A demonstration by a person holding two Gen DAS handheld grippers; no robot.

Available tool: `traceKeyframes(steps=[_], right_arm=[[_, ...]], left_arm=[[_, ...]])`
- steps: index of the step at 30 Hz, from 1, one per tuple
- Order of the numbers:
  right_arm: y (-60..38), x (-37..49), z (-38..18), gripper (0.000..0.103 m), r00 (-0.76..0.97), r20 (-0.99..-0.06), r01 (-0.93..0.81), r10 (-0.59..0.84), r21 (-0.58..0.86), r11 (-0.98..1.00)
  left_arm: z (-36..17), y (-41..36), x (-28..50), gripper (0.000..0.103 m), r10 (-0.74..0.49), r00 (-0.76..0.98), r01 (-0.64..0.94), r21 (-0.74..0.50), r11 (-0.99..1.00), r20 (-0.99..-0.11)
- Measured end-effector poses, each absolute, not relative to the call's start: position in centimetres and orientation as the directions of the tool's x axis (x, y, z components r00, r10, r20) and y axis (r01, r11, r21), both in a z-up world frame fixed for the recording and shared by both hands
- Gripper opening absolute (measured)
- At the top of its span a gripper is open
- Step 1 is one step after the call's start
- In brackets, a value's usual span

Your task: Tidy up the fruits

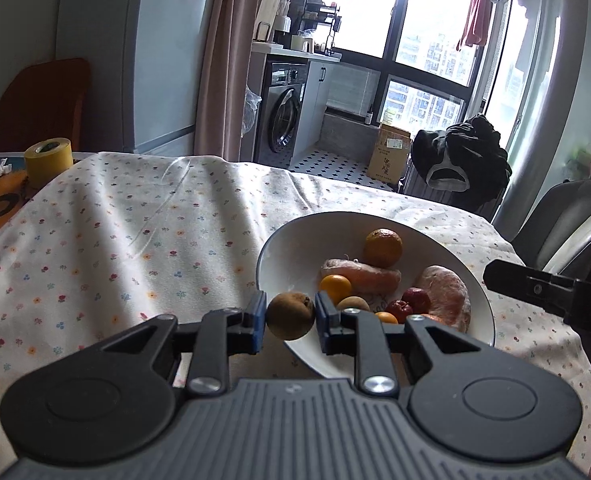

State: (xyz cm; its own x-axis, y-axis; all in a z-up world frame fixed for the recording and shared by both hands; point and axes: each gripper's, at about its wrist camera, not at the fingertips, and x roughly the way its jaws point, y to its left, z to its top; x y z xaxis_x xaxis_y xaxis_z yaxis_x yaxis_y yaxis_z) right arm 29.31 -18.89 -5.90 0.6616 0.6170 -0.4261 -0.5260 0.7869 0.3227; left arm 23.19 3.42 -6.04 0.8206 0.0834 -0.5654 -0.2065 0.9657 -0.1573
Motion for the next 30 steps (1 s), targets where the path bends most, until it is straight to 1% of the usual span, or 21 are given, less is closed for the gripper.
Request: traceKeyframes(steps=[9,11,12,14,17,21,23,26,30], right_arm=[[-21.4,28.6,-6.7,0.046,0.677,-0.438,-0.488,0.591,0.334,0.806],[-21.9,28.4,-6.8,0.046,0.682,-0.437,-0.481,0.586,0.337,0.81],[-22.1,28.4,-6.8,0.046,0.684,-0.437,-0.477,0.584,0.338,0.812],[-22.4,28.3,-6.9,0.046,0.687,-0.438,-0.47,0.58,0.34,0.814],[-22.7,28.0,-6.9,0.046,0.686,-0.437,-0.466,0.581,0.349,0.813],[-22.8,27.5,-6.8,0.047,0.683,-0.437,-0.471,0.585,0.348,0.81],[-22.8,27.2,-6.6,0.049,0.683,-0.434,-0.476,0.587,0.345,0.809],[-22.8,26.6,-6.3,0.049,0.68,-0.43,-0.487,0.594,0.341,0.804],[-22.8,25.8,-5.8,0.051,0.677,-0.424,-0.501,0.602,0.334,0.798]], left_arm=[[-5.1,1.0,23.9,0.025,0.065,0.839,-0.176,-0.156,0.972,-0.54],[-4.9,0.7,23.9,0.035,0.074,0.839,-0.185,-0.155,0.97,-0.539],[-4.8,0.7,23.9,0.037,0.073,0.839,-0.187,-0.159,0.969,-0.539],[-4.7,0.6,23.8,0.047,0.071,0.843,-0.189,-0.17,0.967,-0.534],[-4.3,0.5,23.4,0.053,0.082,0.846,-0.195,-0.162,0.967,-0.527],[-3.8,0.6,22.6,0.059,0.087,0.848,-0.198,-0.16,0.967,-0.524],[-3.7,0.6,22.2,0.067,0.095,0.846,-0.207,-0.158,0.966,-0.525],[-3.4,0.8,21.3,0.073,0.113,0.845,-0.221,-0.151,0.963,-0.522],[-3.0,1.0,20.1,0.075,0.13,0.836,-0.245,-0.149,0.958,-0.533]])
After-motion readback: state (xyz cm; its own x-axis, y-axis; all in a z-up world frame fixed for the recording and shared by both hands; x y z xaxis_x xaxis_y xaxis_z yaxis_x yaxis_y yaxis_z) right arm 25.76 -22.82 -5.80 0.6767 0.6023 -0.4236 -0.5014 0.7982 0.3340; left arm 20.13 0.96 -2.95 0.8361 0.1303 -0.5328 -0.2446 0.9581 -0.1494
